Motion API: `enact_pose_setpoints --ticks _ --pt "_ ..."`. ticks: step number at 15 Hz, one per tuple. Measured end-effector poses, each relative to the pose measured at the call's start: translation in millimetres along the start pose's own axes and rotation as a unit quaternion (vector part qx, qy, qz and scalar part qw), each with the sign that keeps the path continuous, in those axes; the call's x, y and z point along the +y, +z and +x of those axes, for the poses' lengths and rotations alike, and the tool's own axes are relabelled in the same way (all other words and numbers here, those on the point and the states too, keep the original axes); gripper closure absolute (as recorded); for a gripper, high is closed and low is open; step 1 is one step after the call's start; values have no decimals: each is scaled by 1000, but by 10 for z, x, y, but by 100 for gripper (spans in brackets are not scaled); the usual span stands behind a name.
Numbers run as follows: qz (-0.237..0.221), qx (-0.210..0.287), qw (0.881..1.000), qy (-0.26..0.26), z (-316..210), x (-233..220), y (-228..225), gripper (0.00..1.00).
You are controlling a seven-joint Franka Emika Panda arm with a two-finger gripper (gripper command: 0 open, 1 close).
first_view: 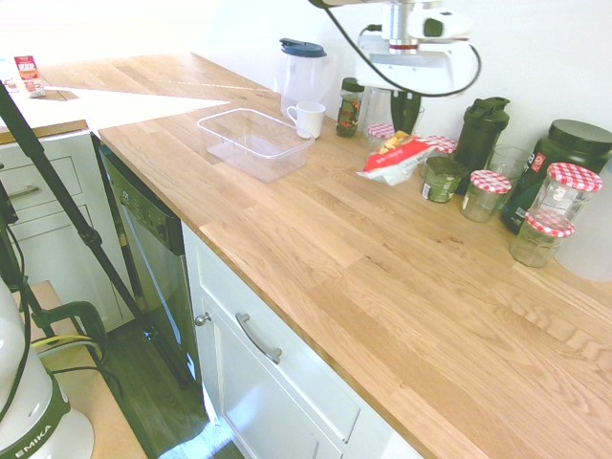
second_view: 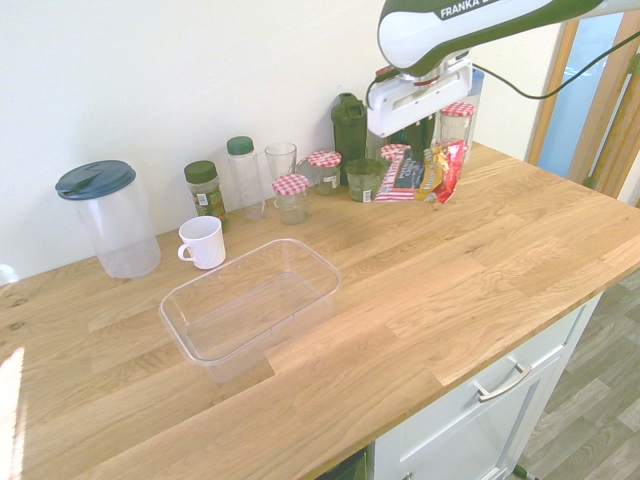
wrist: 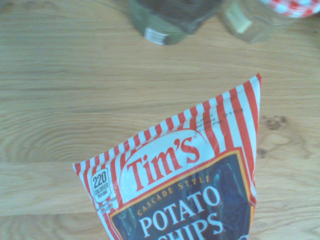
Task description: Put the chip bag into the container
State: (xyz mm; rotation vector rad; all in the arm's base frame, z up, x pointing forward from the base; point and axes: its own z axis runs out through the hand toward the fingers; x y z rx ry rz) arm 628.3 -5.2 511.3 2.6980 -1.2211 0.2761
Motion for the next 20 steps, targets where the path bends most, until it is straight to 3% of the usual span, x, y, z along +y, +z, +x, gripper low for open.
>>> enact_pose_setpoints --ticks 9,20 --pt "-21 46 998 -41 -1927 -1269 -421 100" --pt "-50 50 995 -63 -2582 -2353 -169 100"
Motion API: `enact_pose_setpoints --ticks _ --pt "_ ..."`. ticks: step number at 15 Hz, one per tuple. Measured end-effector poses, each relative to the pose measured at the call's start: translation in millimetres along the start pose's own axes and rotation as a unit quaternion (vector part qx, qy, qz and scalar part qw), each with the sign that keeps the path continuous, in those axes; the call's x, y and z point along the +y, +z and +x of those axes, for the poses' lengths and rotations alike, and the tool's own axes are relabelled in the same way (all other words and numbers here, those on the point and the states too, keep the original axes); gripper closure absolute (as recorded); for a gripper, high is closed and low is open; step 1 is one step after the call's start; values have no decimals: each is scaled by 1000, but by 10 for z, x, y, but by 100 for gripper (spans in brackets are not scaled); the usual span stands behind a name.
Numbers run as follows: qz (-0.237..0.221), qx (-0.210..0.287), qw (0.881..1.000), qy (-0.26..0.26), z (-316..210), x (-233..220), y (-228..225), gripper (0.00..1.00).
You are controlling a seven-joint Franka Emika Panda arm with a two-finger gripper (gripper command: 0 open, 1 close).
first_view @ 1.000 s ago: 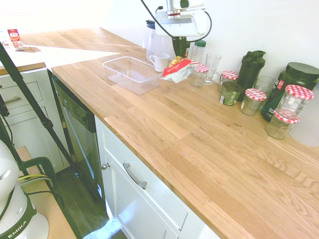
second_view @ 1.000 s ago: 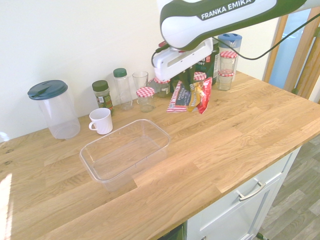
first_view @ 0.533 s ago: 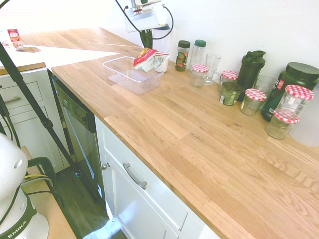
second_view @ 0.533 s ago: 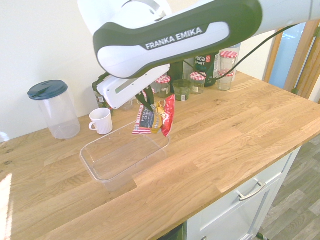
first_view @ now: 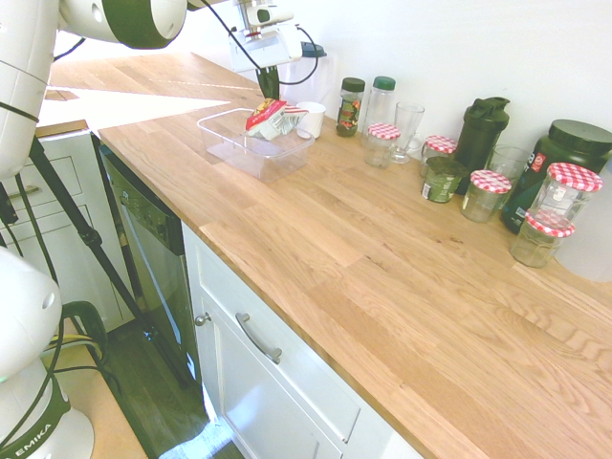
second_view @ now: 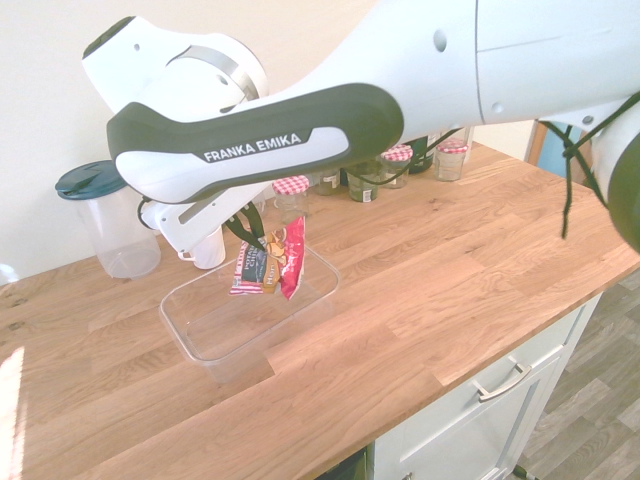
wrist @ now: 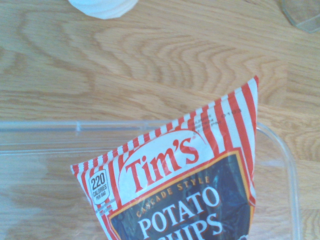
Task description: Put the chip bag into the container
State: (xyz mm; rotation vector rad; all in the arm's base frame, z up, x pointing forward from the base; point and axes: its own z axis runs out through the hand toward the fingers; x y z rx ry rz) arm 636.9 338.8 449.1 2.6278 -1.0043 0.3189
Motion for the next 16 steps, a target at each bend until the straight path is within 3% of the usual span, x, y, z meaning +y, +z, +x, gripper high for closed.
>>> enact_pose_setpoints --ticks 7,8,16 --pt "-14 1 1000 3 27 -259 252 100" --pt "-18 0 1000 2 16 -290 321 0" --pt "-26 -5 1000 3 -24 -349 476 0"
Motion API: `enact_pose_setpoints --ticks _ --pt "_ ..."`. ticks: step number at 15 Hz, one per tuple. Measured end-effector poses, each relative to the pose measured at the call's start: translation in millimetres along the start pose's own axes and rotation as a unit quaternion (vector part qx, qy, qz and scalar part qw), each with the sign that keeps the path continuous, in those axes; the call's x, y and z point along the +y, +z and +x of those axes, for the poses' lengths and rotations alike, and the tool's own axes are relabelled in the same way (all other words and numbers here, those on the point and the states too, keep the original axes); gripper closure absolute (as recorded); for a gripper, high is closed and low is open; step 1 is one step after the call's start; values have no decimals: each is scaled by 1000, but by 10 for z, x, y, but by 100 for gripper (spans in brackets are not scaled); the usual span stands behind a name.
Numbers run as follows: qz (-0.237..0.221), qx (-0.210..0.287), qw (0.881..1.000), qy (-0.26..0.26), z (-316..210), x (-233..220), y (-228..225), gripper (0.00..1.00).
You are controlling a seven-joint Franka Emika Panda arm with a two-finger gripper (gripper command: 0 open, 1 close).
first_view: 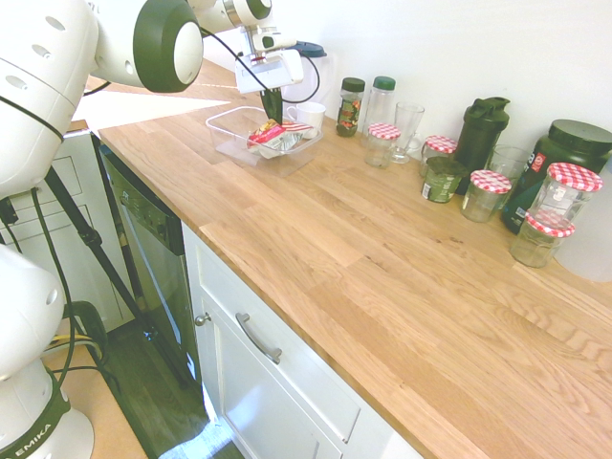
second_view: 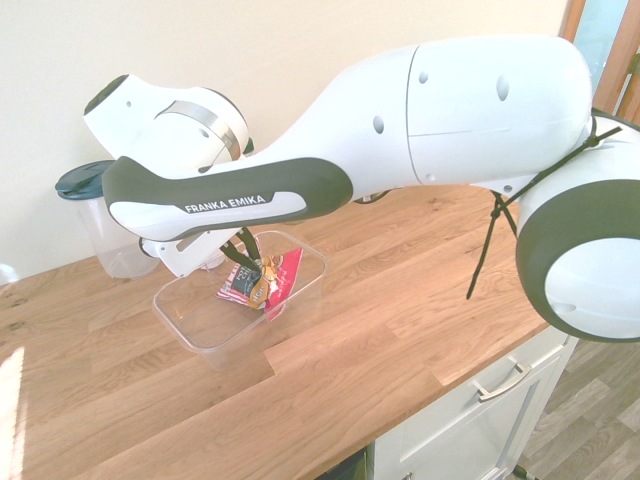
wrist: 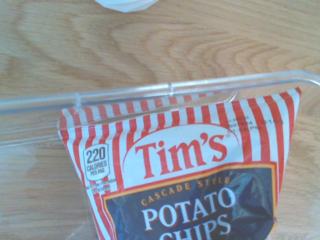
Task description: Put the chip bag into the container
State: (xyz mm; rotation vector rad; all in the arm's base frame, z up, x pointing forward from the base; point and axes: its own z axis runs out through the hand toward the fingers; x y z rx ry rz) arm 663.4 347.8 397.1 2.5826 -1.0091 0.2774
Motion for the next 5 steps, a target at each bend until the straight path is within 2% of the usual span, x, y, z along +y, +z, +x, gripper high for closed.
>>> enact_pose_setpoints --ticks 2,5 --pt "8 -5 1000 4 -7 6 -41 0" --pt "44 -11 999 15 34 171 -332 0"
